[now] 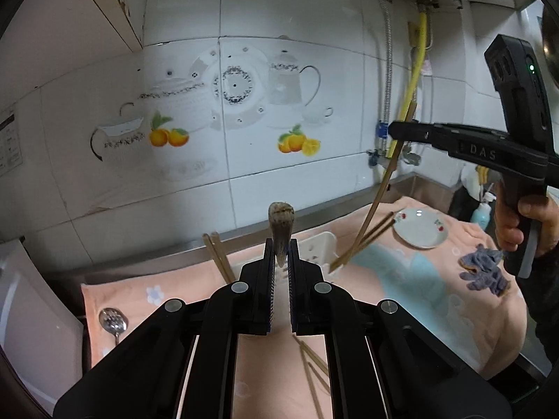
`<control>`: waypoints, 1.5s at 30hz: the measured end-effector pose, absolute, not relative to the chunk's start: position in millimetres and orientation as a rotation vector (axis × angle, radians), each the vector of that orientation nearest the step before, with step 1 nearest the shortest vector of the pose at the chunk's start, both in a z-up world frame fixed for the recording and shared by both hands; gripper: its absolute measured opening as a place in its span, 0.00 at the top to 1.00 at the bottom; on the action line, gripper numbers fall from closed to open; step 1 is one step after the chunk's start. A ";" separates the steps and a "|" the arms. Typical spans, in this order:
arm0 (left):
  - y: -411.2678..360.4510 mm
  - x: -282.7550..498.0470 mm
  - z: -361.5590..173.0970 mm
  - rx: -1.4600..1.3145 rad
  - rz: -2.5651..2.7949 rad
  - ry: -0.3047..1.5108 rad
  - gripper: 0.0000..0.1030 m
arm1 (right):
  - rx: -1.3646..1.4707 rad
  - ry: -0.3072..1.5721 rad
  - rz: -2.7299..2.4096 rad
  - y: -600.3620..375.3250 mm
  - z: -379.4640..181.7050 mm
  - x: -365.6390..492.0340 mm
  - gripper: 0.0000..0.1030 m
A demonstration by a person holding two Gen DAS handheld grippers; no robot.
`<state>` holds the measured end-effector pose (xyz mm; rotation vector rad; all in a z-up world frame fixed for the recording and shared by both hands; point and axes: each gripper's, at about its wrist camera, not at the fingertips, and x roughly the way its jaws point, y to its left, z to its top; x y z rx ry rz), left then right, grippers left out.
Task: Organize utensils
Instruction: 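Lift the left tool's chopstick upright over the holder while the right tool carries its own, then open the left tool to drop its chopstick in the holder while the right tool releases its own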
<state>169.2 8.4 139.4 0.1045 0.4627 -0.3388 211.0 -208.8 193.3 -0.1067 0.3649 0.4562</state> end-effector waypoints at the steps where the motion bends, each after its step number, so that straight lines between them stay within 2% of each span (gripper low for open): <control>1: 9.6 173.2 140.0 0.107 -0.330 0.467 0.94 | -0.106 0.366 0.450 -207.5 193.1 217.2 0.94; 13: 9.7 222.3 119.0 0.156 -0.278 0.601 0.94 | -0.089 0.455 0.426 -194.7 152.8 269.6 0.94; 26: 11.6 251.5 95.8 0.112 -0.264 0.673 0.94 | -0.074 0.541 0.416 -194.7 115.2 290.5 0.92; 28: 11.5 251.0 95.9 0.114 -0.259 0.665 0.93 | -0.074 0.538 0.410 -196.3 114.8 290.4 0.91; 30: 12.0 250.3 97.1 0.108 -0.266 0.659 0.93 | -0.072 0.533 0.410 -198.0 116.0 288.6 0.82; 31: 12.3 248.7 98.5 0.107 -0.265 0.652 0.92 | -0.068 0.526 0.407 -199.8 117.6 286.1 0.72; 32: 12.6 246.8 100.3 0.106 -0.265 0.646 0.91 | -0.067 0.514 0.401 -201.4 119.9 282.2 0.70; 34: 13.6 240.1 104.8 0.103 -0.264 0.626 0.90 | -0.074 0.493 0.403 -203.6 123.9 272.5 0.69; 37: 17.4 227.1 110.6 0.095 -0.257 0.594 0.80 | -0.087 0.472 0.414 -206.2 126.4 250.9 0.64; 45: 21.8 180.0 95.6 0.065 -0.270 0.577 0.76 | -0.118 0.518 0.469 -201.6 94.2 194.8 0.63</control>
